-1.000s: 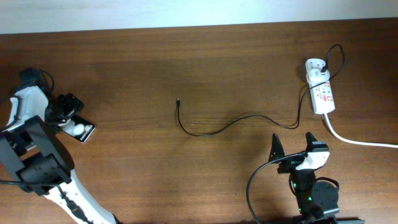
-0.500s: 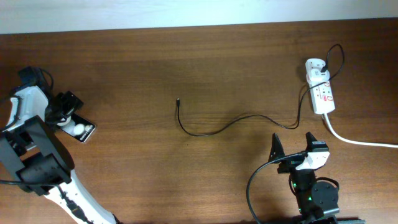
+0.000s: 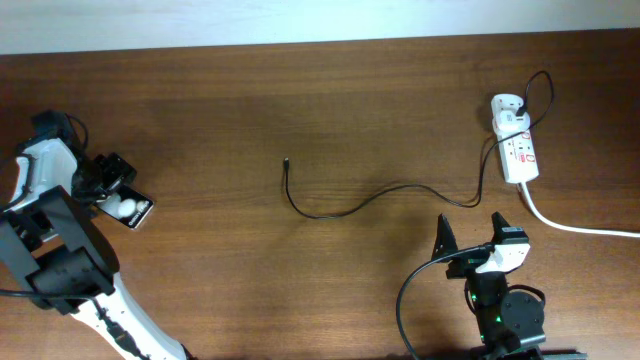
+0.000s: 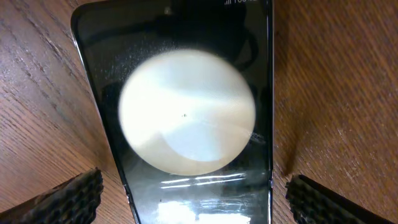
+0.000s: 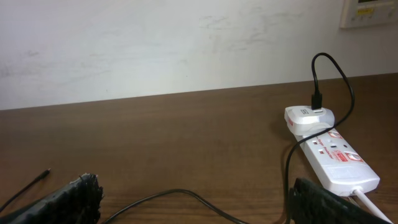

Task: Plug charger to phone and switch on socket
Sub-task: 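Lower the left gripper and grasp the black phone, then lift the phone with the left gripper and carry it toward the cable end, then raise the phone with the left gripper and tilt it upright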

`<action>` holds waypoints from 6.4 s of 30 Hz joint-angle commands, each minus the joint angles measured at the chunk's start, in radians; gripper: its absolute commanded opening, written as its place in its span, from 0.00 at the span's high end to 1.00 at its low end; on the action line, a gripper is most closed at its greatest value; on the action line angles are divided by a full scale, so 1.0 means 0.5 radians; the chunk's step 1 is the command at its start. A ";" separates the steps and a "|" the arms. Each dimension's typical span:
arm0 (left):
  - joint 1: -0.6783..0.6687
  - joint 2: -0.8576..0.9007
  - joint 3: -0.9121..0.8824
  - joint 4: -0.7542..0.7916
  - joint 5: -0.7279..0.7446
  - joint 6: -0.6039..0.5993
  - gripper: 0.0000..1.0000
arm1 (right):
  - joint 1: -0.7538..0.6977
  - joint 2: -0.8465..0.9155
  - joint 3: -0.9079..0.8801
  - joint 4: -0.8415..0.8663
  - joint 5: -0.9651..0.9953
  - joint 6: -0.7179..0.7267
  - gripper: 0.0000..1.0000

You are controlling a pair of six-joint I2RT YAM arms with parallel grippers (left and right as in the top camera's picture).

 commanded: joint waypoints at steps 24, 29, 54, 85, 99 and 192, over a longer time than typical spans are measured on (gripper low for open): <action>0.018 0.214 -0.053 -0.065 0.204 -0.087 0.15 | -0.007 -0.017 -0.011 -0.016 0.004 -0.014 0.01; 0.018 0.213 -0.047 -0.033 0.204 -0.086 0.21 | -0.007 -0.017 -0.011 -0.016 0.004 -0.014 0.01; -0.435 0.208 0.172 -0.136 0.213 0.538 0.22 | -0.007 -0.017 -0.011 -0.016 0.004 -0.013 0.01; -1.391 0.213 0.164 -0.124 0.308 0.218 0.10 | -0.007 -0.017 -0.011 -0.016 0.004 -0.013 0.01; -1.389 0.216 -0.055 -0.076 0.187 0.431 0.09 | -0.007 -0.017 -0.011 -0.016 0.004 -0.014 0.01; -1.553 0.218 1.814 -1.254 0.471 0.402 0.32 | -0.007 -0.017 -0.011 -0.016 0.004 -0.014 0.01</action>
